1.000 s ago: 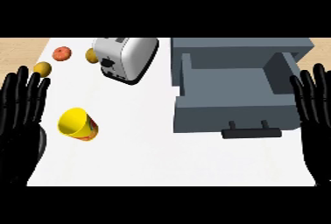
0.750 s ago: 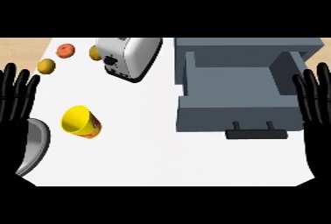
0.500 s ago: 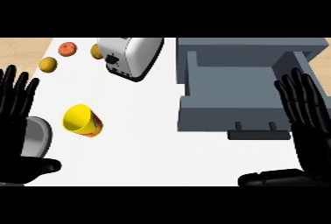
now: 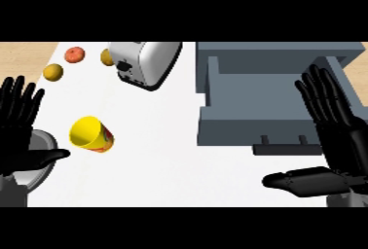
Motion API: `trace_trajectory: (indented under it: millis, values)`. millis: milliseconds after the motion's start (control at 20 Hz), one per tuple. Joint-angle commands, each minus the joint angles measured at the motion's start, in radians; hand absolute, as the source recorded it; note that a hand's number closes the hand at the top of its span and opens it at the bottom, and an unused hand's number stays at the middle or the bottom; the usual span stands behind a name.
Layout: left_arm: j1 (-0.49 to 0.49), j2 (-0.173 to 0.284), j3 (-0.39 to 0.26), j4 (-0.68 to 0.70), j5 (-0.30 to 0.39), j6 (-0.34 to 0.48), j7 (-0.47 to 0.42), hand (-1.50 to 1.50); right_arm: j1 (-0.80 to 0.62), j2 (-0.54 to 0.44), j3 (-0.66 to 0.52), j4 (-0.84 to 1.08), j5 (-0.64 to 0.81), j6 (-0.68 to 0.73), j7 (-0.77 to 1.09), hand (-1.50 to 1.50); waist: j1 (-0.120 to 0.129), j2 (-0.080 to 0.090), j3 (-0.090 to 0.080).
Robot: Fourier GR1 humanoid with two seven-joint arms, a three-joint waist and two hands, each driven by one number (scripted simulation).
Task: Pick up the cup, place it into the drawer and close the drawer
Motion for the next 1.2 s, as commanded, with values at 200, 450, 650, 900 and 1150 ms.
trace_trajectory:
  millis: [200,450,650,900,1150]
  values:
    - [-0.061,0.034,0.022,0.306,-0.073,-0.032,-0.140,-1.50,-0.054,-0.045,-0.069,0.021,-0.066,0.065,0.000,-1.50,-0.005,0.000,0.000]
    - [-0.016,0.009,0.029,0.478,-0.139,-0.035,-0.318,-1.50,-0.074,-0.037,-0.079,0.059,-0.036,0.047,-0.022,-1.50,-0.006,0.001,0.000]
    - [-0.077,0.059,0.050,0.647,-0.145,-0.068,-0.381,-1.50,-0.120,-0.033,-0.073,0.105,-0.006,0.040,-0.024,-1.50,-0.003,0.001,0.000]
    - [-0.137,0.116,0.069,0.868,-0.172,-0.111,-0.503,-1.50,-0.156,-0.039,-0.087,0.175,-0.013,0.057,-0.050,-1.50,-0.004,0.002,-0.001]
    - [-0.216,0.128,0.063,1.099,-0.223,-0.088,-0.651,-1.50,-0.101,-0.014,-0.068,0.113,0.004,0.043,-0.044,-1.50,-0.006,0.001,-0.001]
